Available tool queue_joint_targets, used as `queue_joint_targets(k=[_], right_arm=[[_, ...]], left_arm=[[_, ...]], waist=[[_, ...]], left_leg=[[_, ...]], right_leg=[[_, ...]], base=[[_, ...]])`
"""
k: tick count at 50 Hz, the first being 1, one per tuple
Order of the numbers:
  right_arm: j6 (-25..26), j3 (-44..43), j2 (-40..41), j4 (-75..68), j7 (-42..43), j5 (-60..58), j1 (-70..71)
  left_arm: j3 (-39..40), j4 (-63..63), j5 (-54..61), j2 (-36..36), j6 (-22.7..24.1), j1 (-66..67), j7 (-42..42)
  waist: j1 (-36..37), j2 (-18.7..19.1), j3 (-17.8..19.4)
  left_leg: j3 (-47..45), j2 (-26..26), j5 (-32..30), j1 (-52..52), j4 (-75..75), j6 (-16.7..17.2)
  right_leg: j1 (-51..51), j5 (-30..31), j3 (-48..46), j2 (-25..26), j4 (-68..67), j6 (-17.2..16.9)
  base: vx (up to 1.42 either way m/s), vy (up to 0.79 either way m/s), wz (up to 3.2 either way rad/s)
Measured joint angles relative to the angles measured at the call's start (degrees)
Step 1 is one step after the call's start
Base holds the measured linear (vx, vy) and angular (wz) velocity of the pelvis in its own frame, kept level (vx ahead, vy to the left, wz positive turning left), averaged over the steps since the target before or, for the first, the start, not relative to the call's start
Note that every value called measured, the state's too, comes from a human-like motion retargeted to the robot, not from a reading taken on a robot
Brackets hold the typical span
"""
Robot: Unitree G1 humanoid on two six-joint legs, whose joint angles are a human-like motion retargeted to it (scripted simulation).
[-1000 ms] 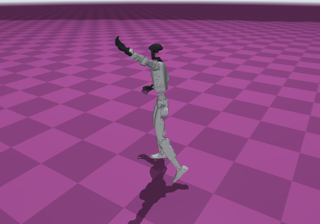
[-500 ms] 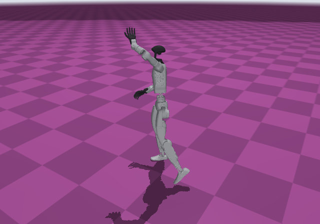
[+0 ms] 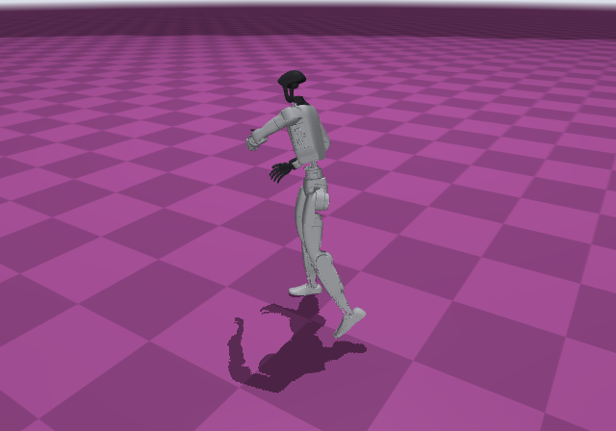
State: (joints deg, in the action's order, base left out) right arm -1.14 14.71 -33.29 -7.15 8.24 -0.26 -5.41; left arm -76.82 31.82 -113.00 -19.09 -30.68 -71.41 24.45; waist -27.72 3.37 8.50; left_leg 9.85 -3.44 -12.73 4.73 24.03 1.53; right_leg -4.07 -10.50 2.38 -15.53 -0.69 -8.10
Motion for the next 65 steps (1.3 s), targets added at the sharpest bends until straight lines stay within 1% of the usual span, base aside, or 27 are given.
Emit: queue_joint_targets(k=[2, 6, 10, 14, 17, 22, 23, 25, 27, 30, 33, 35, 38, 40, 41, 45, 48, 50, 51, 53, 55, 58, 60, 62, 63, 64, 65], right_arm=[[0.24, 0.12, 0.01, 0.22, 0.28, 0.16, -0.52], [0.54, 0.33, 0.37, 0.55, 0.96, 1.54, -2.36], [0.22, -0.11, 0.64, 1.08, 1.08, 4.05, -4.42], [-0.17, -0.57, 0.2, 1.61, 0.14, 5.51, -6.38], [-0.43, -0.76, -0.25, 1.84, -1.1, 6.86, -7.62], [-0.99, -0.75, -1.42, 1.71, -2.12, 8.69, -8.68], [-1.1, -0.57, -1.81, 1.71, -2.42, 8.77, -8.67], [-1.19, 0.01, -2.64, 1.68, -3.12, 8.62, -8.55], [-1.17, 0.61, -3.51, 1.64, -3.91, 8.26, -8.11], [-0.54, 1.16, -4.3, 1.49, -5.1, 7.27, -7.22], [-0.05, 0.92, -4.28, 1.81, -5.7, 6.41, -6.68], [-0.07, 0.48, -4.43, 2.58, -5.8, 4.9, -6.31], [-0.18, -0.48, -4.74, 4.15, -6.42, 1.18, -6.46], [-0.13, -1.25, -4.23, 5.07, -6.91, 0.34, -7.02], [-0.15, -1.54, -3.46, 5.4, -6.67, 1.32, -7.44], [-1.04, -0.94, 1.01, 6.52, -3.22, 8.9, -8.06], [-2.41, 2.23, 2.37, 7.38, -0.86, 13.56, -5.82], [-2.96, 4.12, 1.84, 7.98, -0.88, 16.41, -2.61], [-3.11, 4.7, 0.93, 8.58, -1.45, 17.74, -0.54], [-3.38, 5.44, -1.5, 10.13, -2.55, 20.36, 4.34], [-3.54, 5.74, -4.54, 12.12, -3.36, 23.3, 10.81], [-3.6, 5.97, -8.11, 14.7, -2.77, 26.5, 24.6], [-4.4, 5.96, -10.03, 14.95, -1.05, 27.55, 36.58], [-5.2, 7.4, -11.81, 12.73, 1.75, 27.86, 51.51], [-5.5, 8.73, -12.82, 11.2, 3.59, 27.62, 59.14], [-5.79, 10.65, -14.07, 9.46, 5.72, 27.78, 67.03], [-6.08, 12.87, -15.44, 7.6, 8.0, 28.13, 75.06]], left_arm=[[-0.52, 2.57, 0.0, 2.04, -1.46, 2.36, 0.93], [-1.63, 4.87, 0.0, 4.82, -2.98, 6.14, 1.37], [-2.69, 4.9, 0.0, 5.84, -2.86, 7.4, 1.98], [-3.38, 2.74, 0.0, 5.33, 0.74, 6.43, 1.33], [-3.39, 0.37, 0.0, 4.73, 4.07, 5.13, 0.52], [-3.39, -2.42, 0.0, 4.65, 7.59, 4.37, -0.53], [-3.38, -2.66, 0.0, 4.83, 8.09, 4.5, -0.74], [-3.39, -2.92, 0.0, 5.46, 9.14, 4.73, -1.16], [-3.39, -2.94, 0.0, 6.07, 10.21, 5.47, -1.58], [-3.37, -2.11, 0.0, 6.89, 11.22, 7.39, -3.13], [-2.38, -0.92, 0.0, 6.94, 10.69, 9.69, -4.21], [-1.44, -0.26, 0.0, 6.23, 10.17, 10.42, -4.13], [-0.99, -0.56, 0.0, 4.34, 10.83, 10.27, -3.25], [-1.16, -2.26, 0.0, 2.67, 11.89, 9.2, -2.2], [-1.46, -3.77, 0.49, 1.7, 12.54, 8.04, -1.55], [-3.37, -10.74, 5.57, -2.38, 14.75, 0.39, 1.27], [-3.39, -16.1, 7.57, -5.89, 15.39, -9.33, 3.57], [-3.39, -19.81, 7.61, -8.93, 14.79, -17.88, 4.3], [-3.39, -21.03, 7.17, -10.43, 13.89, -22.39, 4.27], [-3.39, -22.34, 6.01, -13.36, 11.68, -31.42, 3.91], [-3.39, -21.71, 4.34, -16.22, 9.22, -40.3, 2.96], [-3.39, -17.85, 5.15, -19.73, 6.96, -50.62, 1.31], [-3.39, -13.75, 7.72, -21.27, 5.13, -56.4, 1.13], [-3.39, -8.14, 13.33, -21.34, 2.05, -62.66, 1.17], [-3.39, -5.37, 16.95, -20.95, 0.68, -65.76, 0.9], [-3.39, -2.66, 21.4, -20.47, -0.56, -68.88, 0.39], [-3.39, 0.02, 26.26, -19.94, -1.74, -72.01, -0.26]], waist=[[0.04, 0.03, 0.39], [0.68, 0.04, 0.88], [1.75, 0.65, 1.31], [2.86, 1.65, 1.66], [3.68, 2.69, 1.89], [6.51, 3.51, 2.09], [7.12, 3.48, 2.07], [8.02, 3.17, 1.86], [8.18, 2.75, 1.7], [7.68, 1.84, 1.65], [6.53, 0.89, 1.89], [5.77, 0.37, 2.36], [5.53, -0.63, 3.18], [6.25, -1.53, 3.71], [7.01, -2.03, 3.86], [12.35, -3.04, 4.01], [18.58, -0.6, 2.57], [23.04, 2.01, 0.86], [25.24, 3.36, -0.35], [29.62, 5.87, -2.99], [33.93, 7.68, -5.99], [39.52, 7.76, -11.04], [42.76, 6.49, -13.85], [44.85, 4.31, -15.34], [45.54, 3.0, -15.81], [45.86, 1.75, -16.09], [46.0, 0.53, -16.28]], left_leg=[[-0.48, 0.16, 0.3, 0.29, -0.28, -0.25], [-2.48, 0.2, 1.06, 0.98, -1.46, -1.24], [-5.93, -0.55, 2.54, 2.1, -2.7, -2.02], [-10.3, -1.82, 4.65, 3.13, -4.75, -1.77], [-12.16, -2.69, 6.24, 3.82, -6.72, -0.9], [-8.18, -2.86, 10.18, 4.23, -10.72, 0.9], [-7.82, -3.04, 11.26, 4.19, -11.44, 0.78], [-10.03, -4.07, 13.47, 4.17, -12.43, -0.2], [-16.89, -6.03, 15.65, 4.2, -12.77, -2.21], [-30.53, -9.11, 19.59, 3.77, -13.12, -6.06], [-43.54, -10.56, 24.12, 2.61, -14.22, -9.07], [-50.82, -11.02, 25.4, 1.89, -15.12, -9.93], [-55.78, -11.62, 22.25, 2.09, -16.06, -9.04], [-54.95, -11.46, 19.99, 3.32, -16.15, -7.91], [-53.79, -10.99, 19.87, 4.22, -15.94, -7.74], [-48.7, -8.58, 21.04, 7.74, -14.96, -8.53], [-42.91, -7.0, 21.83, 9.27, -15.21, -8.56], [-38.04, -6.04, 22.48, 9.74, -15.56, -8.33], [-35.49, -5.53, 22.92, 9.6, -15.72, -8.15], [-30.44, -4.54, 23.91, 9.07, -16.05, -7.62], [-25.59, -3.63, 24.99, 8.3, -16.44, -6.68], [-19.1, -2.05, 26.65, 7.12, -17.61, -4.56], [-15.66, -0.88, 28.21, 6.62, -18.58, -2.09], [-12.66, 0.65, 30.05, 6.71, -19.25, -1.96], [-11.68, 1.4, 31.14, 6.83, -19.46, -2.52], [-11.37, 2.01, 32.2, 7.07, -19.47, -3.68], [-11.4, 2.53, 33.26, 7.38, -19.36, -5.15]], right_leg=[[-0.37, 0.26, -0.16, -0.34, 0.1, -0.03], [-0.78, 0.66, -1.72, -1.33, 0.18, -0.17], [-0.84, 0.85, -4.94, -2.14, 0.24, -0.07], [-0.47, 0.64, -10.01, -2.76, -0.09, 0.8], [0.22, 0.26, -14.54, -3.05, -0.61, 1.49], [1.76, 0.12, -21.77, -3.42, -1.45, 0.82], [2.06, 0.12, -23.15, -3.56, -1.6, 0.56], [2.63, 0.12, -25.98, -3.96, -1.9, 0.07], [2.93, 0.26, -28.74, -4.55, -2.25, -0.26], [2.67, 0.71, -32.46, -5.63, -2.98, -0.43], [1.7, 1.5, -35.62, -6.84, -3.86, -0.5], [0.71, 2.15, -37.23, -7.56, -4.63, -0.35], [-0.34, 3.17, -39.24, -8.53, -6.12, 0.36], [-0.87, 4.14, -40.35, -9.56, -7.43, 0.88], [-1.11, 4.92, -40.93, -10.4, -8.25, 1.15], [-1.39, 9.35, -43.09, -14.07, -11.92, 3.12], [0.12, 13.15, -42.74, -15.39, -14.75, 5.4], [1.48, 15.3, -40.07, -15.25, -16.91, 6.8], [2.11, 16.14, -37.16, -14.65, -18.22, 7.24], [3.03, 17.23, -29.35, -12.48, -21.17, 7.5], [3.24, 16.62, -18.36, -7.99, -24.25, 6.27], [3.62, 12.96, -0.44, 2.68, -25.94, 1.02], [3.99, 11.7, 7.2, 8.29, -25.54, -4.19], [4.08, 13.9, 8.1, 10.13, -25.51, -4.44], [4.34, 15.56, 6.81, 10.09, -25.51, -4.0], [4.58, 17.0, 5.01, 9.86, -25.67, -2.18], [4.8, 18.32, 2.96, 9.54, -25.9, 0.33]], base=[[-0.07, 0.03, 0.12], [-0.08, 0.04, 0.39], [-0.08, 0.06, 0.74], [-0.08, 0.09, 1.09], [-0.08, 0.12, 1.32], [-0.07, 0.14, 1.27], [-0.07, 0.16, 1.19], [-0.07, 0.17, 1.19], [-0.07, 0.19, 1.2], [-0.06, 0.22, 1.12], [-0.06, 0.27, 0.98], [-0.06, 0.32, 0.82], [-0.04, 0.36, 0.68], [-0.03, 0.41, 0.61], [-0.02, 0.43, 0.7], [0.0, 0.46, 1.02], [0.08, 0.45, 1.55], [0.15, 0.4, 1.94], [0.19, 0.36, 2.11], [0.22, 0.3, 2.21], [0.24, 0.23, 2.22], [0.25, 0.16, 2.07], [0.22, 0.13, 1.9], [0.22, 0.16, 2.07], [0.23, 0.19, 2.31], [0.23, 0.21, 2.48], [0.22, 0.2, 2.61]])
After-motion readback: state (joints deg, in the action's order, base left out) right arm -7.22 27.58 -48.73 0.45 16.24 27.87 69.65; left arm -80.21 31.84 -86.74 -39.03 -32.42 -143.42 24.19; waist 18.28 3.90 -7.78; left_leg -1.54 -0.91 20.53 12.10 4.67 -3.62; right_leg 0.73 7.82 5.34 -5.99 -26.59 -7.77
